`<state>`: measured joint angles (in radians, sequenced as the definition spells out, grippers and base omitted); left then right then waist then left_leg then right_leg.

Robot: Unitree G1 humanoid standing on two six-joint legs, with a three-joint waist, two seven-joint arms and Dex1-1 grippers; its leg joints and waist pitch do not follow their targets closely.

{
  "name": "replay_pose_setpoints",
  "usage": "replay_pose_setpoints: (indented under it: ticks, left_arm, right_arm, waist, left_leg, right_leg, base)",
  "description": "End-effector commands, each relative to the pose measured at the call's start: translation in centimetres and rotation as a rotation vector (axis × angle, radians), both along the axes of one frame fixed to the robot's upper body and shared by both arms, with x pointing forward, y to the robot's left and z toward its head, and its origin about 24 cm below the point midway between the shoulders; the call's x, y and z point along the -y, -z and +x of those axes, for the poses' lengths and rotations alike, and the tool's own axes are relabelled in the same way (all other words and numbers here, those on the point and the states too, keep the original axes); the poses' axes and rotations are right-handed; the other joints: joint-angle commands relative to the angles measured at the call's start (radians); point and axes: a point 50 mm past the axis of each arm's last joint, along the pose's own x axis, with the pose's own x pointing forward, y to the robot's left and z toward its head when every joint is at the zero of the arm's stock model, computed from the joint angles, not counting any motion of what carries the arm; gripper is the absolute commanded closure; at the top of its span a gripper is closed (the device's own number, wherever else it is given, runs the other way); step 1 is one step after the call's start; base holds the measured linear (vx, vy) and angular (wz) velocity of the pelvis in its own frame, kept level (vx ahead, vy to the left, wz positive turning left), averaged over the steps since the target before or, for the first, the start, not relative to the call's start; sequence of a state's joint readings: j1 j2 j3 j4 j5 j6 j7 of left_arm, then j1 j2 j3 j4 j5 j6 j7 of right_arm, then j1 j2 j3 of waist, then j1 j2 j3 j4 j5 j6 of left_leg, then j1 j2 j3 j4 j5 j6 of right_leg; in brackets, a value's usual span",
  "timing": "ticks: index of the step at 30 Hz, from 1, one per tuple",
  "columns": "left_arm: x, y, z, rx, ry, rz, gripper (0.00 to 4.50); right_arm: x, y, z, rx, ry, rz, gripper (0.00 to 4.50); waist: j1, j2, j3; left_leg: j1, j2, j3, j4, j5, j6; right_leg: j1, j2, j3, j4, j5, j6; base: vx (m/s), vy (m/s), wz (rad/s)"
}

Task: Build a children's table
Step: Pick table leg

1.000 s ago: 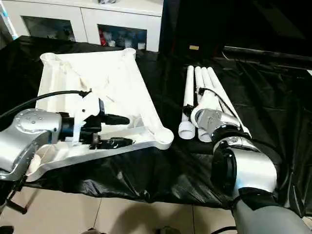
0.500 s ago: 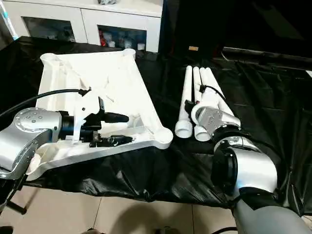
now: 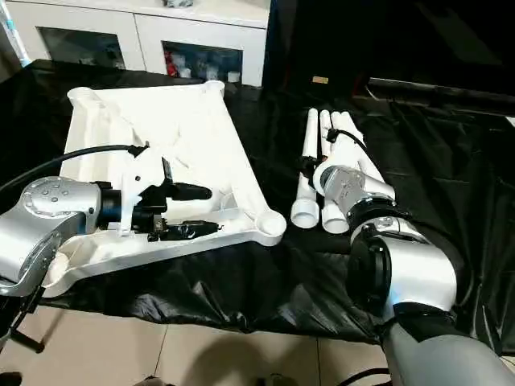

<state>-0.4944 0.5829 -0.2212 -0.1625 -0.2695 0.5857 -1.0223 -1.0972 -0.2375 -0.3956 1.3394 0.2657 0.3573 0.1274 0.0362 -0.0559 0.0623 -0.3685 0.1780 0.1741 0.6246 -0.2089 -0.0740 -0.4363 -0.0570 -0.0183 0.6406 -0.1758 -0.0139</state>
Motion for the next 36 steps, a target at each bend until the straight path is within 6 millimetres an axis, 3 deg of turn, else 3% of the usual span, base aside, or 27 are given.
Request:
replay_pose_setpoints:
  ticks: [1,2,3,4,5,6,7,10,12,13,14,15,17,18,22,23,27,28,29,32,36]
  left_arm:
    - [0.1,-0.6,-0.1,0.018,0.006,0.003,1.2]
    - [0.1,-0.6,-0.1,0.018,0.006,0.003,0.94]
    - [0.4,-1.6,0.1,0.029,-0.039,-0.039,0.87]
    - [0.4,-2.0,0.1,0.032,-0.056,-0.057,0.87]
    - [0.4,-2.2,0.1,0.038,-0.061,-0.063,0.81]
    - [0.4,-2.3,0.1,0.041,-0.06,-0.062,0.66]
    - [0.4,-2.3,0.0,0.044,-0.059,-0.06,0.66]
    - [0.4,-2.4,-0.3,0.057,-0.06,-0.057,0.39]
    - [0.4,-2.4,-0.3,0.062,-0.062,-0.057,0.27]
    - [0.4,-2.5,-0.4,0.069,-0.068,-0.06,0.15]
    - [0.5,-2.6,-0.5,0.072,-0.073,-0.063,0.15]
    - [0.5,-2.6,-0.5,0.072,-0.073,-0.063,0.15]
    - [0.5,-2.7,-0.5,0.073,-0.076,-0.063,0.15]
    - [0.5,-2.8,-0.7,0.073,-0.079,-0.063,0.15]
    - [0.6,-3.2,-1.1,0.07,-0.074,-0.055,0.15]
    - [0.6,-3.2,-1.1,0.07,-0.073,-0.055,0.15]
    - [0.6,-3.4,-1.2,0.066,-0.058,-0.043,0.15]
    - [0.6,-3.5,-1.2,0.062,-0.044,-0.033,0.05]
    - [0.6,-3.6,-1.3,0.061,-0.041,-0.031,0.05]
    - [0.6,-3.7,-1.4,0.053,-0.019,-0.016,0.05]
    - [0.6,-3.6,-1.4,0.043,-0.012,-0.003,0.05]
  right_arm:
    - [0.0,-0.2,0.1,0.004,0.011,0.007,2.0]
    - [0.0,-0.2,0.1,0.004,0.011,0.007,1.83]
    - [0.1,-0.7,0.3,0.002,0.027,-0.014,1.8]
    - [0.1,-0.8,0.4,0.001,0.033,-0.022,1.72]
    - [0.1,-0.9,0.4,0.0,0.037,-0.032,1.62]
    - [0.1,-1.0,0.4,-0.001,0.039,-0.036,1.51]
    - [0.1,-1.0,0.4,-0.002,0.036,-0.043,1.51]
    - [0.0,-0.9,0.4,-0.002,0.019,-0.088,1.25]
    - [-0.1,-0.9,0.4,0.001,0.011,-0.105,1.07]
    - [-0.1,-0.9,0.4,0.001,0.009,-0.108,1.02]
    - [-0.1,-0.9,0.4,-0.007,0.004,-0.111,1.02]
    - [-0.1,-0.9,0.4,-0.007,0.004,-0.111,1.02]
    - [-0.1,-0.9,0.4,-0.015,0.002,-0.109,1.02]
    - [-0.2,-0.8,0.3,-0.028,-0.007,-0.108,1.02]
    - [-0.3,-0.7,0.1,-0.066,-0.029,-0.064,1.02]
    - [-0.4,-0.7,0.1,-0.068,-0.03,-0.062,1.02]
    - [-0.3,-0.6,0.0,-0.099,-0.041,-0.033,1.02]
    - [-0.2,-0.6,-0.1,-0.114,-0.041,-0.018,1.29]
    - [-0.2,-0.6,-0.1,-0.116,-0.04,-0.017,1.29]
    - [0.1,-0.7,-0.2,-0.128,-0.042,-0.01,1.6]
    - [0.3,-0.7,-0.2,-0.124,-0.018,0.018,1.85]
  waist:
    - [0.004,0.006,-0.076]
    - [0.004,0.005,-0.076]
    - [-0.005,-0.001,-0.043]
    - [-0.005,-0.001,-0.045]
    - [-0.004,-0.002,-0.043]
    - [-0.006,-0.002,-0.041]
    - [-0.008,-0.01,-0.032]
    - [-0.01,-0.016,-0.023]
    - [-0.01,-0.015,-0.027]
    - [-0.012,-0.021,-0.021]
    - [-0.014,-0.027,-0.014]
    - [-0.012,-0.022,-0.014]
    - [-0.013,-0.022,-0.007]
    - [-0.015,-0.03,0.001]
    - [-0.014,-0.029,0.012]
    - [-0.014,-0.04,0.019]
    - [-0.015,-0.038,0.027]
    - [-0.015,-0.039,0.028]
    - [-0.014,-0.046,0.026]
    - [-0.015,-0.044,0.03]
    - [-0.014,-0.045,0.026]
  left_leg:
    - [-0.001,0.027,0.002,-0.066,-0.106,0.002]
    - [-0.001,0.027,0.002,-0.066,-0.107,0.001]
    - [-0.008,0.027,0.004,-0.074,-0.139,-0.004]
    - [-0.004,0.025,0.002,-0.072,-0.148,-0.009]
    - [0.003,0.024,0.005,-0.07,-0.151,-0.01]
    - [-0.002,0.025,0.003,-0.072,-0.144,-0.008]
    - [-0.006,0.025,0.003,-0.074,-0.146,-0.006]
    - [-0.005,0.025,0.002,-0.075,-0.137,-0.002]
    - [-0.009,0.024,0.003,-0.07,-0.071,0.012]
    - [-0.012,0.023,0.007,-0.07,-0.035,0.031]
    - [-0.014,0.023,0.008,-0.071,-0.035,0.04]
    - [-0.011,0.025,0.008,-0.071,-0.038,0.046]
    - [-0.008,0.028,0.009,-0.072,-0.05,0.047]
    - [-0.009,0.029,0.01,-0.074,-0.058,0.044]
    - [-0.006,0.031,0.009,-0.075,-0.066,0.027]
    - [-0.009,0.03,0.008,-0.077,-0.063,0.028]
    - [-0.005,0.032,0.01,-0.077,-0.035,0.022]
    - [-0.004,0.032,0.01,-0.078,-0.033,0.021]
    - [-0.004,0.031,0.01,-0.077,-0.024,0.024]
    - [-0.002,0.032,0.012,-0.078,-0.03,0.017]
    - [-0.001,0.033,0.013,-0.077,-0.031,0.006]
  right_leg:
    - [0.071,-0.055,0.029,-0.057,-0.105,-0.241]
    - [0.071,-0.055,0.029,-0.056,-0.109,-0.24]
    - [0.056,-0.048,0.032,-0.064,-0.154,-0.224]
    - [0.059,-0.05,0.032,-0.066,-0.179,-0.218]
    - [0.053,-0.051,0.035,-0.069,-0.18,-0.215]
    - [0.056,-0.05,0.033,-0.066,-0.172,-0.214]
    - [0.053,-0.048,0.033,-0.069,-0.178,-0.208]
    - [0.051,-0.05,0.033,-0.067,-0.197,-0.197]
    - [0.056,-0.048,0.034,-0.056,-0.103,-0.213]
    - [0.051,-0.044,0.034,-0.052,-0.035,-0.227]
    - [0.05,-0.043,0.034,-0.053,-0.025,-0.23]
    - [0.051,-0.046,0.035,-0.051,-0.022,-0.239]
    - [0.048,-0.046,0.034,-0.053,-0.038,-0.246]
    - [0.046,-0.046,0.035,-0.055,-0.052,-0.246]
    - [0.046,-0.051,0.036,-0.056,-0.083,-0.243]
    - [0.048,-0.051,0.037,-0.054,-0.089,-0.239]
    - [0.046,-0.053,0.039,-0.053,-0.063,-0.243]
    - [0.046,-0.053,0.039,-0.053,-0.058,-0.245]
    - [0.049,-0.054,0.039,-0.051,-0.056,-0.246]
    - [0.046,-0.054,0.039,-0.053,-0.068,-0.244]
    - [0.048,-0.056,0.041,-0.052,-0.069,-0.244]
  base:
    - [0.0,0.0,0.0]
    - [0.0,0.0,0.0]
    - [0.0,0.0,0.0]
    - [0.0,0.0,0.0]
    - [0.0,0.0,0.0]
    - [0.0,0.0,0.0]
    - [0.0,0.0,0.0]
    - [0.0,0.0,0.0]
    - [0.0,0.0,0.0]
    - [0.0,0.0,0.0]
    - [0.0,0.0,0.0]
    - [0.0,0.0,0.0]
    - [0.0,0.0,0.0]
    - [0.0,0.0,0.0]
    - [0.0,0.0,0.0]
    - [0.0,0.0,0.0]
    - [0.0,0.0,0.0]
    - [0.0,0.0,0.0]
    - [0.0,0.0,0.0]
    - [0.0,0.0,0.0]
    - [0.0,0.0,0.0]
